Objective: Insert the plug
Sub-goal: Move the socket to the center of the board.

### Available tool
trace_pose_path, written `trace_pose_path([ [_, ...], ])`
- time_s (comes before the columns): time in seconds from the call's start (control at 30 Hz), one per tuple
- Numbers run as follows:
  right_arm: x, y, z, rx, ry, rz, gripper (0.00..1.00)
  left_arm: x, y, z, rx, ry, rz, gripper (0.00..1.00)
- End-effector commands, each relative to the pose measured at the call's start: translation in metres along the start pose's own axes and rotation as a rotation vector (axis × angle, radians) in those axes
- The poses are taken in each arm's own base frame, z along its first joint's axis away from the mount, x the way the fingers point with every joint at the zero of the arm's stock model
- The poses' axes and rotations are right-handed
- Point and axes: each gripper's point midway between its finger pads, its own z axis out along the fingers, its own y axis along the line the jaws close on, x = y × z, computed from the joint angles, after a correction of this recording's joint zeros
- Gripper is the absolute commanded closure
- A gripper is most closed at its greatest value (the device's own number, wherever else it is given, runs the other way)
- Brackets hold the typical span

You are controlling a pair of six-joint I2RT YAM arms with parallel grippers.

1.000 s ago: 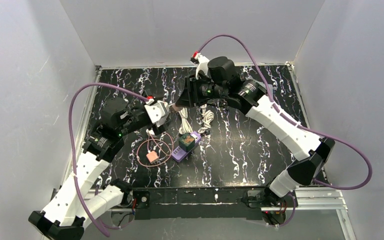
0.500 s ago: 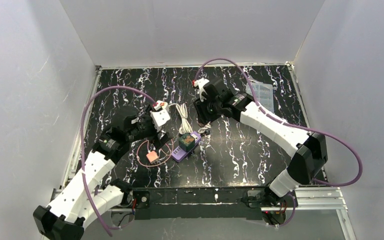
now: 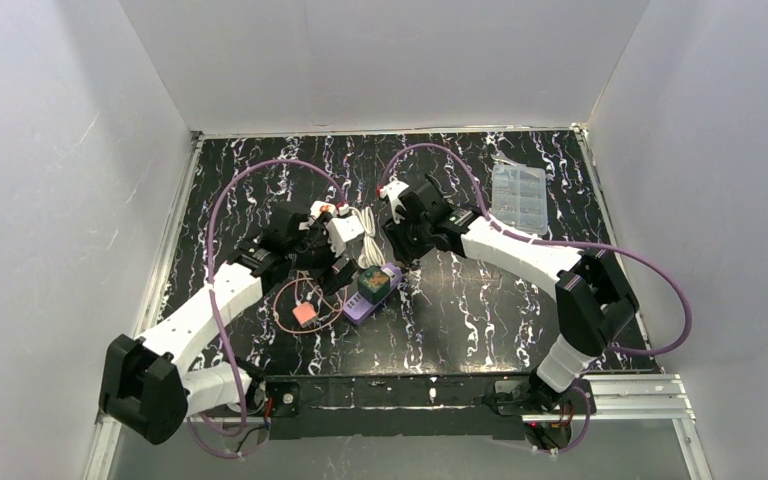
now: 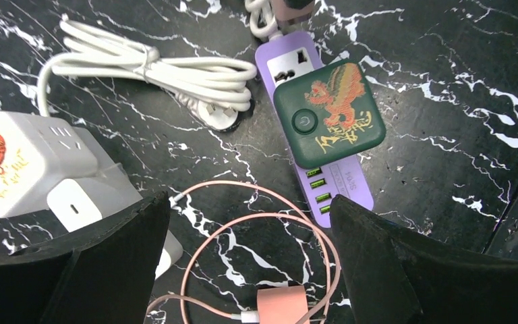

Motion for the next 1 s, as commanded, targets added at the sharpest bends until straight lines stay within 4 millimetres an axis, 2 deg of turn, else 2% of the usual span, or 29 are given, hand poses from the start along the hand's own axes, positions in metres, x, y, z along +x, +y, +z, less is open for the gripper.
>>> trace_pose_path([
  [0.0, -0.02, -0.001, 0.003, 0.009, -0.095, 0.0, 0.99, -0.004, 0.005, 0.001, -0.02, 0.001, -0.02, 0.14],
  [0.13, -0.018, 0.009, 0.001, -0.006, -0.129, 0.018, 0.99, 0.002, 0.003, 0.003, -0.008, 0.01, -0.006, 0.14],
  [0.3, -0.011, 0.019, 0.003, -0.033, -0.125, 0.021, 0.99, -0.005, 0.006, 0.008, -0.005, 0.009, -0.017, 0.14],
  [0.57, -0.016, 0.039, -0.007, -0.086, -0.138, 0.016, 0.99, -0.001, 0.004, 0.023, 0.022, 0.056, -0.004, 0.15],
  [0.7, -0.01, 0.052, -0.012, -0.106, -0.122, 0.035, 0.99, 0.007, -0.003, 0.021, 0.051, 0.079, 0.016, 0.15],
  [0.9, 0.002, 0.089, -0.017, -0.205, -0.106, 0.044, 0.99, 0.023, -0.004, 0.013, 0.047, 0.135, 0.079, 0.16],
  [0.97, 0.005, 0.089, -0.019, -0.185, -0.104, 0.034, 0.99, 0.02, -0.004, 0.009, 0.039, 0.13, 0.078, 0.16],
])
